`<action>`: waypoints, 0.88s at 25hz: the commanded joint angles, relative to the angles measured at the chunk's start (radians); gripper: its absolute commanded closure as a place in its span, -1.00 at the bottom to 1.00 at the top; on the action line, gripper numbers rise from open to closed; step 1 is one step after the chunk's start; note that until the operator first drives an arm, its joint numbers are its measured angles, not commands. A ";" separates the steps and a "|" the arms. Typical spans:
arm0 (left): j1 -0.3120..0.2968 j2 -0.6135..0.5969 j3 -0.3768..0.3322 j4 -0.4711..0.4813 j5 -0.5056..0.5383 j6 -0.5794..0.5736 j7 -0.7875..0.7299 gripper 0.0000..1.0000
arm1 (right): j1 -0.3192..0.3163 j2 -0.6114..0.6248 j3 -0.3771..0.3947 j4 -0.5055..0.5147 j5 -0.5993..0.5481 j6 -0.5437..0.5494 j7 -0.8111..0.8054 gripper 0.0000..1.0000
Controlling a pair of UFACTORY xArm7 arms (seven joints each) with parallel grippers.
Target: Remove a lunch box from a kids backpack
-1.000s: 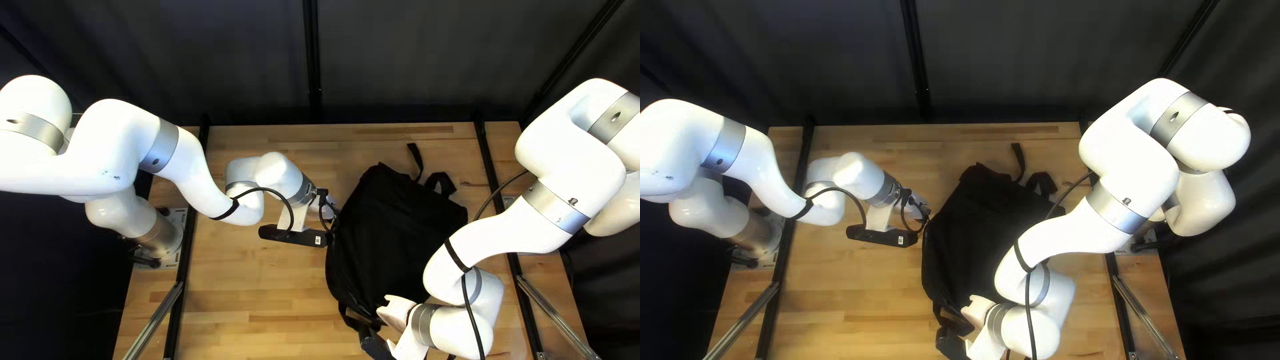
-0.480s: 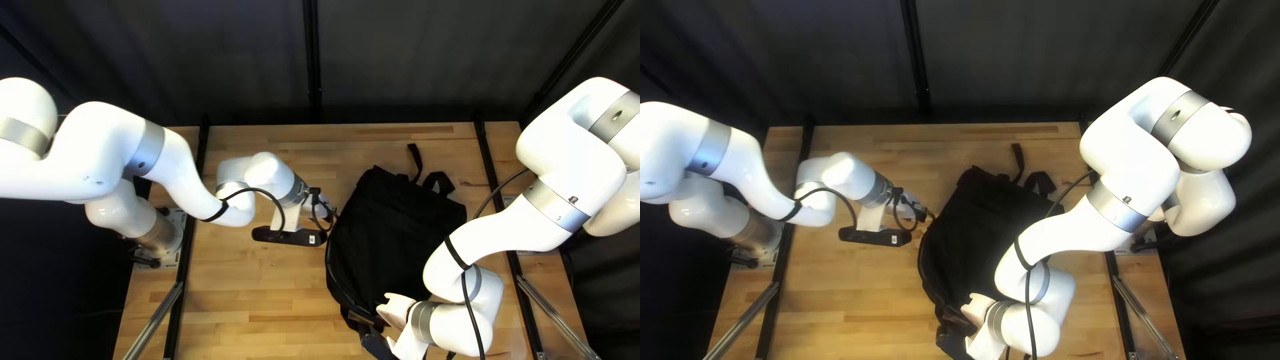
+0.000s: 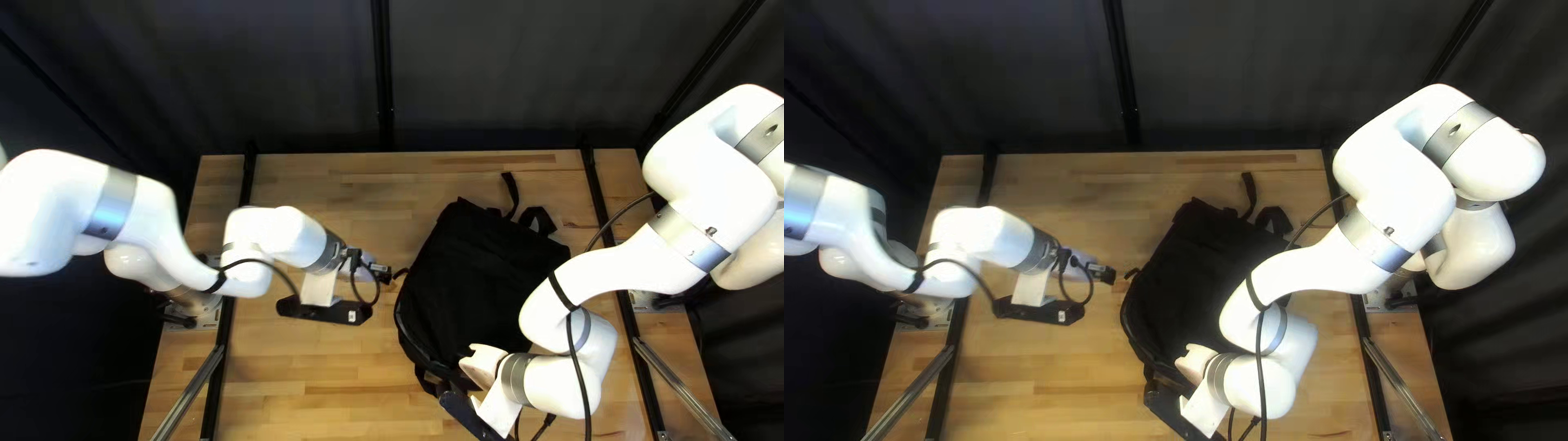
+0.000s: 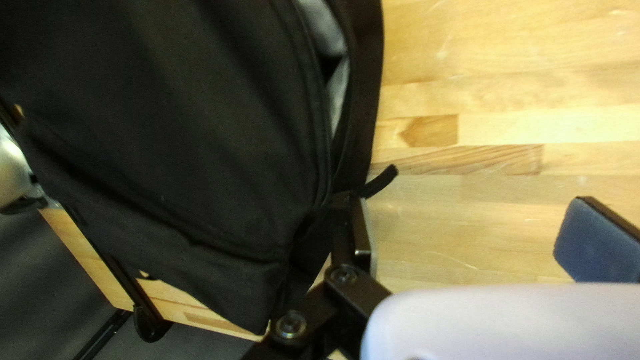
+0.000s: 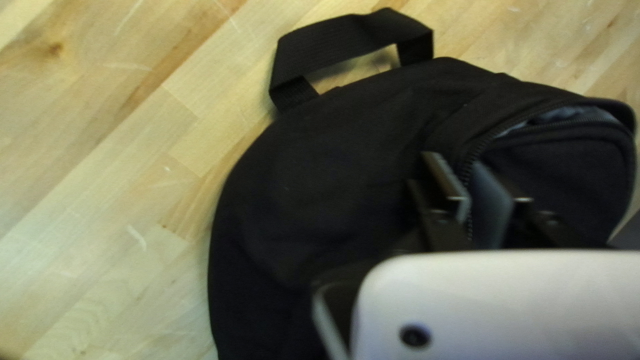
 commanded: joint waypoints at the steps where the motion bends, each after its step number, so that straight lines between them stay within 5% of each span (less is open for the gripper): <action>1: -0.043 -0.094 -0.061 -0.027 -0.007 0.061 -0.069 -1.00 | 0.006 -0.065 0.017 -0.021 0.051 0.050 -0.026 -1.00; 15: -0.052 -0.120 -0.112 -0.076 -0.005 0.019 -0.121 -1.00 | 0.030 -0.076 0.031 -0.061 0.059 0.094 0.055 -1.00; 18: -0.048 -0.115 -0.120 -0.076 -0.002 0.007 -0.127 -1.00 | 0.027 -0.075 0.029 -0.067 0.058 0.090 0.059 -0.30; 19: -0.049 -0.114 -0.121 -0.077 -0.003 0.005 -0.129 -1.00 | 0.025 -0.075 0.027 -0.069 0.058 0.087 0.058 0.98; 22: -0.052 -0.117 -0.120 -0.078 -0.005 0.006 -0.129 -1.00 | 0.018 -0.083 0.022 -0.082 0.058 0.074 0.053 1.00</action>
